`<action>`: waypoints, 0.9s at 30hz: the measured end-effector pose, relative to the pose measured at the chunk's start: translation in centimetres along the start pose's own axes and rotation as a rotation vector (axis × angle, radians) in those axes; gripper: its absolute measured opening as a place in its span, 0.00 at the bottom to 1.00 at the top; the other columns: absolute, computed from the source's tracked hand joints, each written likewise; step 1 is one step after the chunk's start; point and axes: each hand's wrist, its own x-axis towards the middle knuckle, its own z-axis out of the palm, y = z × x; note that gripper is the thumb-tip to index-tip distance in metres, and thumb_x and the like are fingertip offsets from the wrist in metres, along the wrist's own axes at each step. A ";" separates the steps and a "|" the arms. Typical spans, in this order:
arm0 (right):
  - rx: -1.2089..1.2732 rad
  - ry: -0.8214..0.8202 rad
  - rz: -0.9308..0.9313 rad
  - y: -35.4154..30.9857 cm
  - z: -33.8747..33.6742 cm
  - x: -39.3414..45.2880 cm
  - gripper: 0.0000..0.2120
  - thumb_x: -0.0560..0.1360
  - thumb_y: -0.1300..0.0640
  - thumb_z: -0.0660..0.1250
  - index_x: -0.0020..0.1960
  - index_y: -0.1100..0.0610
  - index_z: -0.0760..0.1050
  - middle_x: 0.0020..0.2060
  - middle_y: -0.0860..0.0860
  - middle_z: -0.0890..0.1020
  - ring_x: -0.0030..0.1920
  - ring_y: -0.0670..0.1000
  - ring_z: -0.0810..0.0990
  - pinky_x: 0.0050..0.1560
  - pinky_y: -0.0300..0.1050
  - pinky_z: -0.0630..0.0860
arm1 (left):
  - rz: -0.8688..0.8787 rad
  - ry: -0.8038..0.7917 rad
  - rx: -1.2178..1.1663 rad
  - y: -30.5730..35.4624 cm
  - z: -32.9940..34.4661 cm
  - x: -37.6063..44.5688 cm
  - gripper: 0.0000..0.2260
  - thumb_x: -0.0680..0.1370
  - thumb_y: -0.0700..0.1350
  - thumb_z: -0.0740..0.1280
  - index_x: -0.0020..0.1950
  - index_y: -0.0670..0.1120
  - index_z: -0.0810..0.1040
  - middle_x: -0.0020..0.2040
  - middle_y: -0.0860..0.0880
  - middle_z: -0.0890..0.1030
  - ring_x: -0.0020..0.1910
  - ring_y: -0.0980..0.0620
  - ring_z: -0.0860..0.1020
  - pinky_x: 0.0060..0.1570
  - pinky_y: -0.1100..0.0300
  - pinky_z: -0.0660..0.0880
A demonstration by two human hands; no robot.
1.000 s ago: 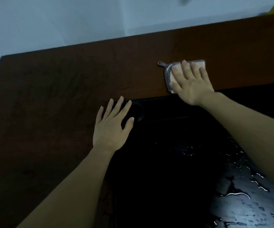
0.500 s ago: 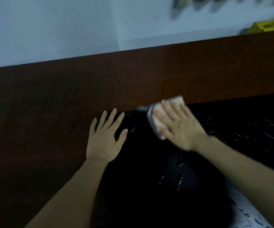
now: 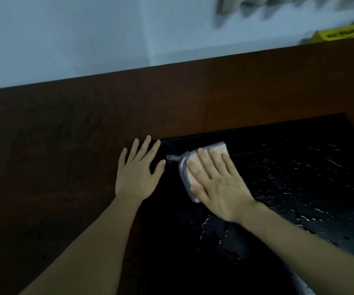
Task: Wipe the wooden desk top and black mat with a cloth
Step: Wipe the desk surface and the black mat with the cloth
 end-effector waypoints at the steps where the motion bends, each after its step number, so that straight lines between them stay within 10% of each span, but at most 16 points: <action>1: -0.015 -0.027 -0.057 0.5 -0.1 -0.8 0.31 0.84 0.37 0.39 0.83 0.49 0.47 0.82 0.58 0.48 0.81 0.62 0.47 0.78 0.60 0.45 | -0.002 -0.001 0.002 0.0 0.0 0.0 0.27 0.81 0.65 0.44 0.81 0.63 0.48 0.82 0.60 0.45 0.81 0.56 0.41 0.79 0.48 0.43; 5: -0.103 -0.079 -0.060 6.0 -1.2 0.7 0.34 0.75 0.32 0.24 0.78 0.43 0.26 0.78 0.52 0.29 0.79 0.59 0.30 0.79 0.56 0.34 | 0.010 0.002 0.004 0.0 -0.1 -0.1 0.27 0.82 0.65 0.45 0.81 0.63 0.48 0.82 0.59 0.46 0.81 0.55 0.41 0.79 0.48 0.43; 13: 0.089 -0.066 0.422 9.7 -3.3 8.8 0.30 0.83 0.38 0.38 0.82 0.44 0.35 0.81 0.54 0.35 0.80 0.59 0.34 0.78 0.61 0.35 | 0.021 0.047 -0.002 -0.3 0.5 0.2 0.25 0.83 0.62 0.46 0.81 0.62 0.50 0.82 0.59 0.47 0.81 0.55 0.42 0.79 0.47 0.44; 23: 0.001 -0.040 -0.064 1.7 0.5 -2.5 0.31 0.83 0.35 0.40 0.83 0.45 0.44 0.82 0.53 0.41 0.81 0.60 0.39 0.78 0.58 0.39 | 0.151 0.155 -0.023 -0.1 0.4 -0.5 0.27 0.83 0.58 0.45 0.82 0.54 0.56 0.82 0.56 0.52 0.81 0.53 0.45 0.79 0.46 0.48; 27: -0.092 0.015 0.112 7.7 -0.3 0.8 0.34 0.80 0.35 0.31 0.82 0.48 0.43 0.82 0.58 0.50 0.81 0.63 0.50 0.78 0.61 0.51 | 0.207 0.189 -0.027 -0.1 0.6 -0.3 0.26 0.83 0.57 0.46 0.81 0.53 0.60 0.81 0.54 0.56 0.81 0.52 0.48 0.79 0.46 0.50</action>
